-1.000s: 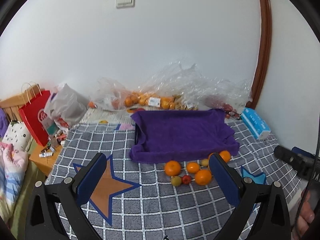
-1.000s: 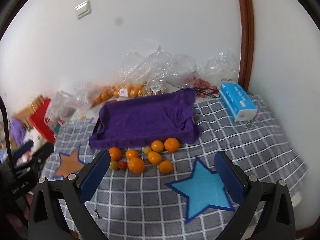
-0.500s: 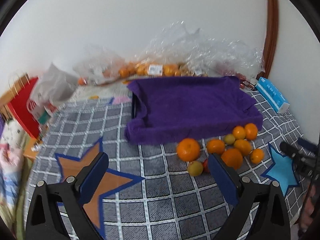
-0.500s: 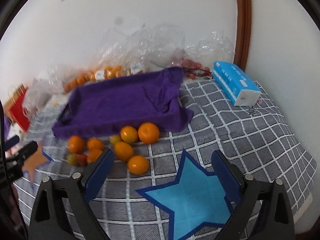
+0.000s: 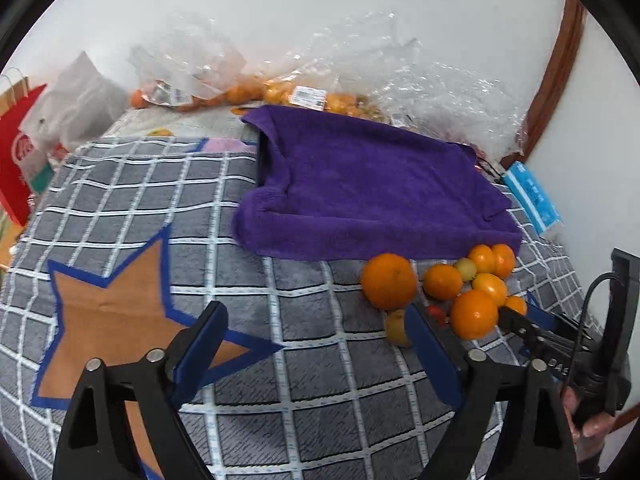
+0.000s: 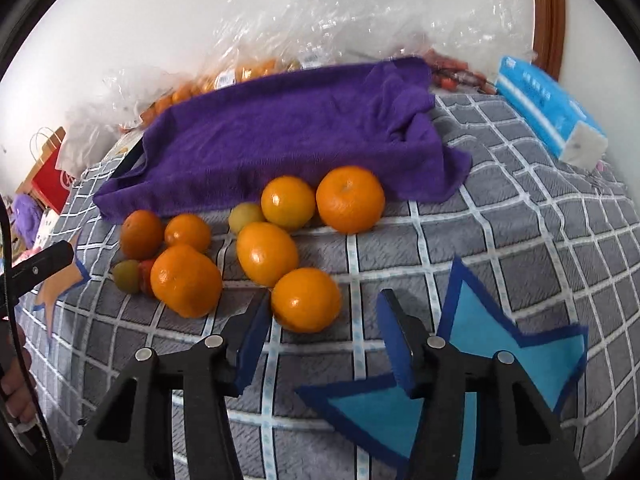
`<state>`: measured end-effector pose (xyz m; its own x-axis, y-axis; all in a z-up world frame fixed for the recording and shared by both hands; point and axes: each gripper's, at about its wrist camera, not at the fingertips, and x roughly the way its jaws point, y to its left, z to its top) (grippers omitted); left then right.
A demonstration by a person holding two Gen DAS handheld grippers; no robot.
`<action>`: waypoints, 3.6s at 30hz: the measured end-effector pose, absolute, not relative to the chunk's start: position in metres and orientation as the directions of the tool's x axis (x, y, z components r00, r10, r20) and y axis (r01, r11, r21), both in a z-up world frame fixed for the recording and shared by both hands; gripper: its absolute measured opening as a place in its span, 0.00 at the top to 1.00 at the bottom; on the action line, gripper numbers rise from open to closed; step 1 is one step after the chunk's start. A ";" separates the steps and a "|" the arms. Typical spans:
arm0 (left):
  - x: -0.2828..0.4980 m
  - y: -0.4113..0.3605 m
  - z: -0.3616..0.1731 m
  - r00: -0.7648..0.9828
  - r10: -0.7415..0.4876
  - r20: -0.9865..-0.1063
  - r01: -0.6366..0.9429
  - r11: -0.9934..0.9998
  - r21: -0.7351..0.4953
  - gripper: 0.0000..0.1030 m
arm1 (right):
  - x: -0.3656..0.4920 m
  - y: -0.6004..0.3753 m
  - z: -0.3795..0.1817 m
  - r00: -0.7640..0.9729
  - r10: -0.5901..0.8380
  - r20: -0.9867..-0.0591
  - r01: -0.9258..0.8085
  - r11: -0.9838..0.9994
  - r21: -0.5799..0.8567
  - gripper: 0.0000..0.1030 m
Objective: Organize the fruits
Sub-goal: 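Move the right tool toward a large orange while the left tool approaches another orange, then close the right gripper on a large orange while the left gripper grasps another orange, then carry both held oranges up and over the purple towel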
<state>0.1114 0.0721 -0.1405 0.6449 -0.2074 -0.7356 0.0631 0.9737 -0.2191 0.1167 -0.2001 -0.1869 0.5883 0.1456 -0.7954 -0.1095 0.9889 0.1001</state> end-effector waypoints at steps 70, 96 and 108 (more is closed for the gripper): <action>0.130 0.029 -0.156 0.703 -0.325 -0.632 0.193 0.943 -0.271 0.61 | 0.098 -0.198 -0.180 0.675 0.178 -0.716 -0.167 0.982 0.086 0.68; 0.118 0.037 -0.140 0.778 -0.297 -0.553 0.172 0.948 -0.268 0.61 | 0.095 -0.210 -0.157 0.703 0.158 -0.693 -0.107 0.987 0.117 0.68; 0.114 0.044 -0.104 0.799 -0.270 -0.537 0.146 0.954 -0.262 0.61 | 0.117 -0.213 -0.103 0.779 0.159 -0.607 -0.122 0.987 0.102 0.68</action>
